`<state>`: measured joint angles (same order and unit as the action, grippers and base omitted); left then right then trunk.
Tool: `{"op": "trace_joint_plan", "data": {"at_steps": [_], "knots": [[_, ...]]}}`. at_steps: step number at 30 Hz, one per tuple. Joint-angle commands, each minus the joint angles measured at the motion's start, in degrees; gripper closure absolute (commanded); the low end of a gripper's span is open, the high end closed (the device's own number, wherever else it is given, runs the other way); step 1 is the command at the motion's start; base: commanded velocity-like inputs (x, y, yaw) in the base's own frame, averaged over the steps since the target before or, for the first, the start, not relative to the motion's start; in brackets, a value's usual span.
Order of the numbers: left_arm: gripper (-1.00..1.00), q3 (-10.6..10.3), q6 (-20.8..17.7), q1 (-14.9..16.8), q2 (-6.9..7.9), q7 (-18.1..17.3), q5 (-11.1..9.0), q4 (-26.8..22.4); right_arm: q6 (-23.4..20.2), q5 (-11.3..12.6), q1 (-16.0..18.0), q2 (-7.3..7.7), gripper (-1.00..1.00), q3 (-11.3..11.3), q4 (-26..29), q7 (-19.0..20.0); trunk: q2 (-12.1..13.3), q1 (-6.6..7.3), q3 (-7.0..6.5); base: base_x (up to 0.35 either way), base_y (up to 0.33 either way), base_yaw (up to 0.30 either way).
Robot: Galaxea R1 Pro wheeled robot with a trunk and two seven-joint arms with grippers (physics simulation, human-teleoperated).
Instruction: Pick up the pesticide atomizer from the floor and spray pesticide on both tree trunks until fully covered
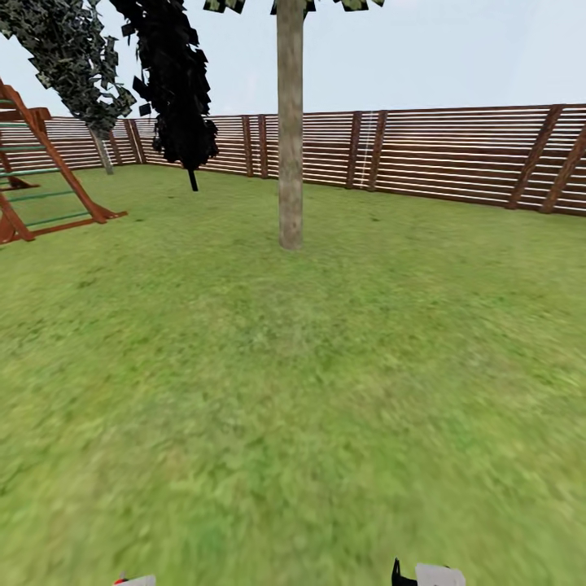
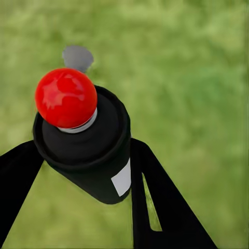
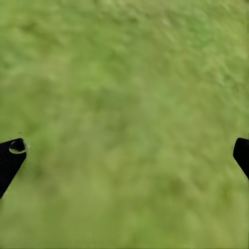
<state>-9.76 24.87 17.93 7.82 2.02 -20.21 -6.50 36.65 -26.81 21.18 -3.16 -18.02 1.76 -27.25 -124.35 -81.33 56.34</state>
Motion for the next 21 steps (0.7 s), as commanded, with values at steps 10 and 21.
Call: {"op": "trace_joint_plan", "data": {"at_steps": [10,21], "knots": [[1.00,0.0,0.0,0.0,0.00,0.0,0.1,0.0,0.0,0.0,0.0,0.00,-1.00,0.0,0.0,0.0,0.0,0.00,0.00,0.338,0.000,0.000],[1.00,0.0,0.0,0.0,0.00,0.0,0.1,0.0,0.0,0.0,0.0,0.00,-1.00,0.0,0.0,0.0,0.0,0.00,0.00,0.338,0.000,0.000]]}}
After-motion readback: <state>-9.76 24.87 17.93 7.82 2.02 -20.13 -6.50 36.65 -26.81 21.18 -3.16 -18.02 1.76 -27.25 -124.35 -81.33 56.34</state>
